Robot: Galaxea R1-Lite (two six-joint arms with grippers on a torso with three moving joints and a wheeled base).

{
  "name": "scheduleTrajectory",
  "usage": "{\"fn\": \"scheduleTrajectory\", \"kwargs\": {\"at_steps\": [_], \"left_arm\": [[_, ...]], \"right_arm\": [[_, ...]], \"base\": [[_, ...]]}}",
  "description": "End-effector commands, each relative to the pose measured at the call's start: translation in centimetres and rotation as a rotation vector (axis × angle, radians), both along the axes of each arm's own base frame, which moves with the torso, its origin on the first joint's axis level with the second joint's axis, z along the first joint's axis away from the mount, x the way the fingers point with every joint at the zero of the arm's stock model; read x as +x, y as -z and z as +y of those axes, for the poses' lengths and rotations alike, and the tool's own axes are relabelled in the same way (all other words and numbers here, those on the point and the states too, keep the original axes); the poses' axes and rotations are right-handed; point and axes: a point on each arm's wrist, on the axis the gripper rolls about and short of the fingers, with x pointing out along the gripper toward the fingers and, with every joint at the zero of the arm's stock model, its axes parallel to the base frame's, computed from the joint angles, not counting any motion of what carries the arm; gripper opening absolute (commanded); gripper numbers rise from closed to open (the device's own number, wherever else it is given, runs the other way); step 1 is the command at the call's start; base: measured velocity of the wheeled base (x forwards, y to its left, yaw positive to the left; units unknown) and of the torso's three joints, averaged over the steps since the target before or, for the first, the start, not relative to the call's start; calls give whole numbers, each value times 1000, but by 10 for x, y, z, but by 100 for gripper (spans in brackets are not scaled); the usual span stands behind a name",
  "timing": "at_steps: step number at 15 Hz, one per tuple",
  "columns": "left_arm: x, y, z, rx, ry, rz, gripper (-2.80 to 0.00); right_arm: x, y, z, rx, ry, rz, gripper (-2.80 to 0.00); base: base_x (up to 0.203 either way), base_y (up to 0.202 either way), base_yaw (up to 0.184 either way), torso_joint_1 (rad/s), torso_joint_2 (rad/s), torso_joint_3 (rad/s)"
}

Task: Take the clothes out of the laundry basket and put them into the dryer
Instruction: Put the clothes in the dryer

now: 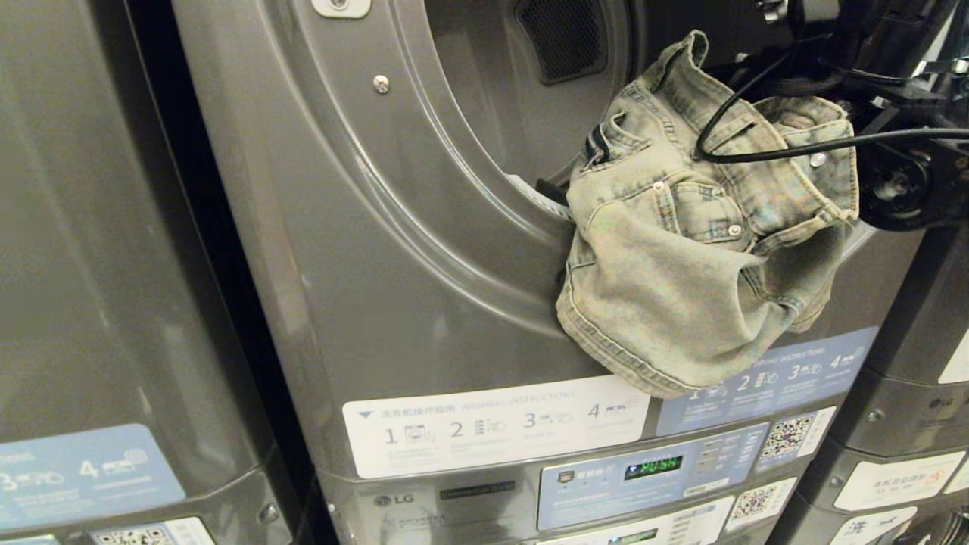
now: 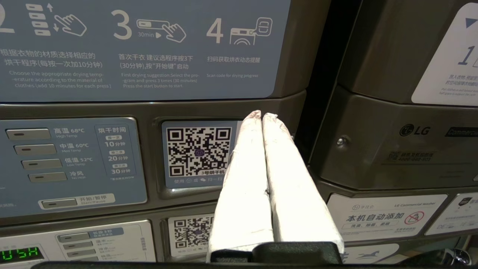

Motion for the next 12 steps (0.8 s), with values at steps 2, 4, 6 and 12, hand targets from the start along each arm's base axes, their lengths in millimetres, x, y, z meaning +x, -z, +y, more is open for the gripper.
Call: {"fn": "scheduleTrajectory", "kwargs": {"at_steps": [2,4,6,12], "left_arm": [[1,4,0,-1,-1,14,-280],[1,4,0,-1,-1,14,-280],[1,4,0,-1,-1,14,-280],[1,4,0,-1,-1,14,-280]], "right_arm": [[-20,-9,5,54,-44,75,0],[-31,-7,15,59,-82,131,0],[-43,-5,27,59,-122,176,0],[-52,-1,36,56,-120,236,0]], "base": [[0,0,0,0,0,0],[0,0,0,0,0,0],[0,0,0,0,0,0],[0,0,0,0,0,0]]}}
